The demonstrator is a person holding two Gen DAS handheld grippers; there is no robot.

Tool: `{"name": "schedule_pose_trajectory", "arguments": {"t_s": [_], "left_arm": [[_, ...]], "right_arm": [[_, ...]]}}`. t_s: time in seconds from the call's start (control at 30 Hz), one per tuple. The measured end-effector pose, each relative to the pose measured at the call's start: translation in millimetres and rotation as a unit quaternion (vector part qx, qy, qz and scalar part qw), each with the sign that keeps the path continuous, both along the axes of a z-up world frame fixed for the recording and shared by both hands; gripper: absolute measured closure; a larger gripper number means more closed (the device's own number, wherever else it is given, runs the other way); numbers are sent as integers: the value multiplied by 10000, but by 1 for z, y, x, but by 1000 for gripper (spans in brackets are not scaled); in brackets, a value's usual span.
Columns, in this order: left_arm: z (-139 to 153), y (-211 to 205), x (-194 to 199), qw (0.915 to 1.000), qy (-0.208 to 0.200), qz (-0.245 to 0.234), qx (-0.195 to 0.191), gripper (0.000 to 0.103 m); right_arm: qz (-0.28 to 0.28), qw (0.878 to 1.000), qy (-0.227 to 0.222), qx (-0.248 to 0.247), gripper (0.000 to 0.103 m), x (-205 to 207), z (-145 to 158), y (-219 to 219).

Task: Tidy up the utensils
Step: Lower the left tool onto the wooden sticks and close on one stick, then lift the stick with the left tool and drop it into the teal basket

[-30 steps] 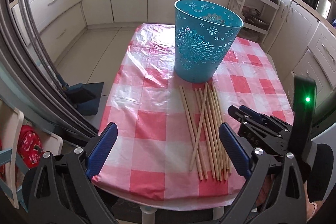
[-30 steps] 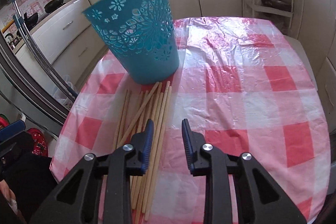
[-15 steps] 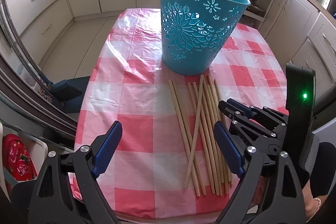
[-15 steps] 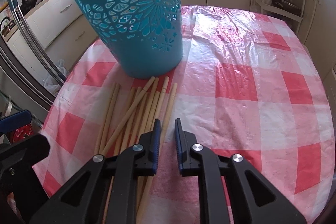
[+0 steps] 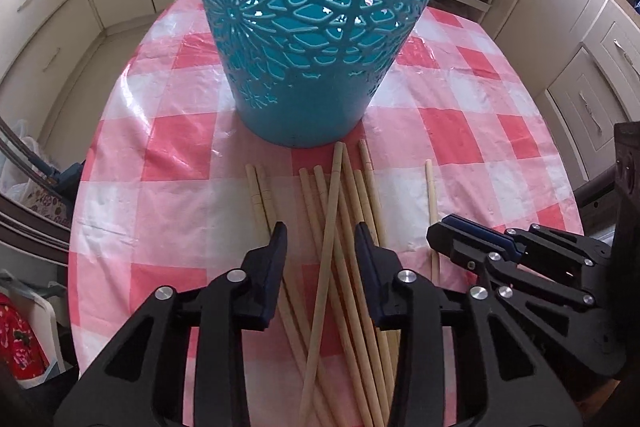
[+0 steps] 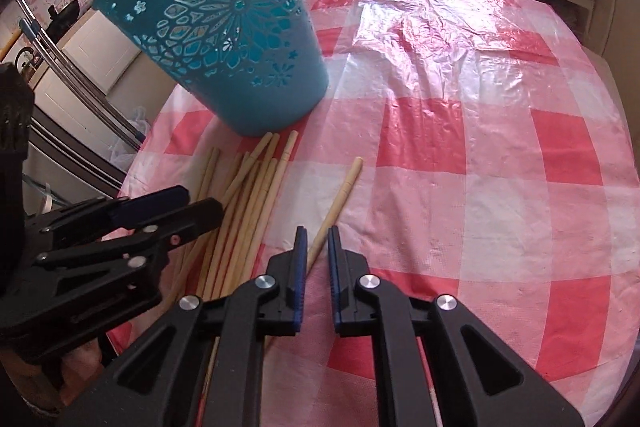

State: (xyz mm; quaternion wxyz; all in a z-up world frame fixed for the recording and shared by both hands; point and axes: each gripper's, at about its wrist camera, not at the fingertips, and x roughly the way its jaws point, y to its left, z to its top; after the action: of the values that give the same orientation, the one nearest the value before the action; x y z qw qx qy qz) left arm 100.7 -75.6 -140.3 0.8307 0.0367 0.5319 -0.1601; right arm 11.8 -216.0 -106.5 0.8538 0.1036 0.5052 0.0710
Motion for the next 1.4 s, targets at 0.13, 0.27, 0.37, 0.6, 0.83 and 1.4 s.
{"name": "schedule_pose_trajectory", "arguments": {"t_s": [0.13,0.27,0.37,0.6,0.83,1.4], "left_arm": [[-8,-11,9,9999,4,-21,130,83],[-11,-20,15,9999,-44,-77,121,92],[-9,-22,17,9999,-45,-110,75,98],[13,4,6,9995,-9,-55,-322,98],[67,28,-30,9930,-142,-333,-1128,98],[246,35,60,9209,-3166,606,-2189,98]], "right_arm": [[12,9998,-43,177,93,0,-3,-4],[13,9996,-97,255,93,-6,-3,-1],[5,9997,-134,224,93,-3,-3,-1],[-27,9996,-230,137,91,2,-3,4],[-43,9995,-295,121,91,1,-4,5],[80,9987,-493,103,67,2,-2,16]]}}
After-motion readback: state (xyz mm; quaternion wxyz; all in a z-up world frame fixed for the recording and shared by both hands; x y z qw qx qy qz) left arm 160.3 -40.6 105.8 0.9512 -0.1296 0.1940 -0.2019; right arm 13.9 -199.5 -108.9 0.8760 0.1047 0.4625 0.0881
